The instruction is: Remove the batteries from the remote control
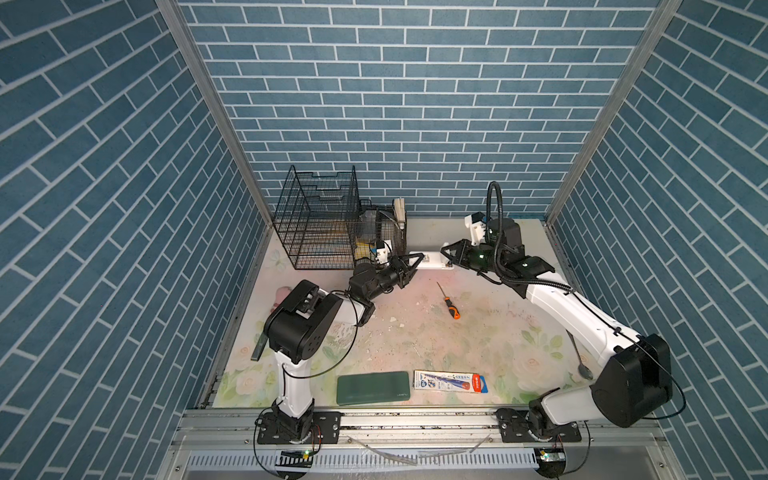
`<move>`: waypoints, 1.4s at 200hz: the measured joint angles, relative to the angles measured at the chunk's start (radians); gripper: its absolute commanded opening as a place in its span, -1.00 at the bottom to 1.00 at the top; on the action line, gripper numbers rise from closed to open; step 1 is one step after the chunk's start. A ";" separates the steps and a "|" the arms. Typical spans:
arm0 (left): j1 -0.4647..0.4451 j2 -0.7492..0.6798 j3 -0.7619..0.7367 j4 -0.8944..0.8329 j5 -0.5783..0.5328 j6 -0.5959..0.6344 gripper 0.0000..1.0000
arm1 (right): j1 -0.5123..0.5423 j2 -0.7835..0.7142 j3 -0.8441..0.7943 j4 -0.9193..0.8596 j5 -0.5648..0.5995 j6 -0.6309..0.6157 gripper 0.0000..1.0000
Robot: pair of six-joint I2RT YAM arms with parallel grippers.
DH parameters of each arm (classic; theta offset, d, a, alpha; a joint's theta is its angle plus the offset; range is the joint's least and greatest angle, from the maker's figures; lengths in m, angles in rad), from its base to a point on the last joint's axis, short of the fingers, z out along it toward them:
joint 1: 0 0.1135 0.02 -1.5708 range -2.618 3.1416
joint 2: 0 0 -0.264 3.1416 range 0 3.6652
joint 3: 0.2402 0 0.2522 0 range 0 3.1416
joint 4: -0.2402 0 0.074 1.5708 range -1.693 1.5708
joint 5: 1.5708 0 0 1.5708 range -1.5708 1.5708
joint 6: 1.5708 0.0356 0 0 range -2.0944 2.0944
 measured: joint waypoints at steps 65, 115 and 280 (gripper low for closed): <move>0.000 -0.048 -0.084 -0.140 0.008 0.129 -1.00 | -0.100 -0.035 0.041 -0.149 0.126 -0.108 -1.00; 0.000 -0.148 -0.135 -0.237 0.003 0.227 -1.00 | -0.174 0.050 0.041 -0.235 0.362 -0.208 -1.00; 0.000 -0.310 -0.193 -0.496 -0.044 0.393 -1.00 | -0.299 0.504 0.080 -0.307 0.760 -0.365 -1.00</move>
